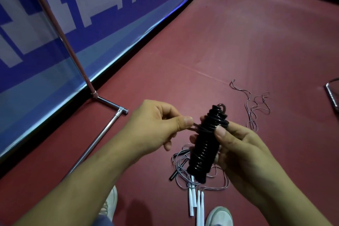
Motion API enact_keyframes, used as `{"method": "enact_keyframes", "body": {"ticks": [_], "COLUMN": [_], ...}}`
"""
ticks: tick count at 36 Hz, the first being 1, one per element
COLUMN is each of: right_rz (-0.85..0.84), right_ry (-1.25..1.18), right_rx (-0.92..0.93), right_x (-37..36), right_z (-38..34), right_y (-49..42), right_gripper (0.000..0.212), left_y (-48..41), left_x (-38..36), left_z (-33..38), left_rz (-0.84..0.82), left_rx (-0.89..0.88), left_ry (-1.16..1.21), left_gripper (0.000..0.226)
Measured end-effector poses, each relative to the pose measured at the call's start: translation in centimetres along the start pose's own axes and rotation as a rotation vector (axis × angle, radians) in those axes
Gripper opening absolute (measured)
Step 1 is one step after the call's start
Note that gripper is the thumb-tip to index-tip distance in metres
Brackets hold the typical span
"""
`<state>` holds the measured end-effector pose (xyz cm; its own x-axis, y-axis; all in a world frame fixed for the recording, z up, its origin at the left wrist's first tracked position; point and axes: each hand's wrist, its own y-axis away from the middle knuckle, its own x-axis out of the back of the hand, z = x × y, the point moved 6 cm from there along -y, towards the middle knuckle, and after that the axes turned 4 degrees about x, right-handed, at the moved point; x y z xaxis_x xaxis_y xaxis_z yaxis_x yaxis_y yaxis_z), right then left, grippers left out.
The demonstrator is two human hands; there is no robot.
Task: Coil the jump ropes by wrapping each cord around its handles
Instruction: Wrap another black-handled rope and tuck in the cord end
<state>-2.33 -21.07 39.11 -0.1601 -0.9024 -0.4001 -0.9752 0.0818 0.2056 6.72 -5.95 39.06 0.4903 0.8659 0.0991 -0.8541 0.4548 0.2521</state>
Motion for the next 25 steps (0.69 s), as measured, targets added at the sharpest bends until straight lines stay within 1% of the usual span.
{"method": "enact_keyframes", "body": {"ticks": [2, 4, 5, 9, 13, 18, 22, 25], "right_rz": [-0.032, -0.009, 0.013, 0.044, 0.031, 0.007, -0.058, -0.090], "right_ry": [-0.048, -0.066, -0.053, 0.120, 0.364, 0.504, 0.634, 0.649], "right_rx": [-0.007, -0.022, -0.031, -0.007, 0.014, 0.047, 0.084, 0.096], "right_x": [-0.3, -0.4, -0.5, -0.4, -0.3, -0.1, -0.2, -0.5], "right_z": [0.1, 0.3, 0.3, 0.3, 0.0, -0.8, -0.8, -0.2], "right_y": [0.0, -0.1, -0.1, 0.0, 0.2, 0.2, 0.3, 0.4], "right_gripper": [0.062, 0.050, 0.048, 0.047, 0.041, 0.035, 0.029, 0.027], "left_y": [0.0, 0.1, 0.1, 0.3, 0.8, 1.5, 1.4, 1.1], "left_x": [-0.1, -0.1, -0.2, -0.3, -0.2, -0.2, -0.3, -0.5], "left_z": [0.2, 0.4, 0.5, 1.1, 1.8, 2.7, 2.6, 2.2], "left_rz": [0.002, 0.014, 0.019, 0.046, 0.041, -0.012, -0.042, -0.027], "left_rx": [-0.014, -0.040, -0.058, -0.118, -0.176, -0.261, -0.229, -0.166], "left_ry": [0.004, 0.013, 0.015, 0.051, 0.132, 0.158, 0.253, 0.321], "left_gripper": [0.024, 0.023, 0.021, 0.011, 0.018, 0.022, 0.022, 0.029]}}
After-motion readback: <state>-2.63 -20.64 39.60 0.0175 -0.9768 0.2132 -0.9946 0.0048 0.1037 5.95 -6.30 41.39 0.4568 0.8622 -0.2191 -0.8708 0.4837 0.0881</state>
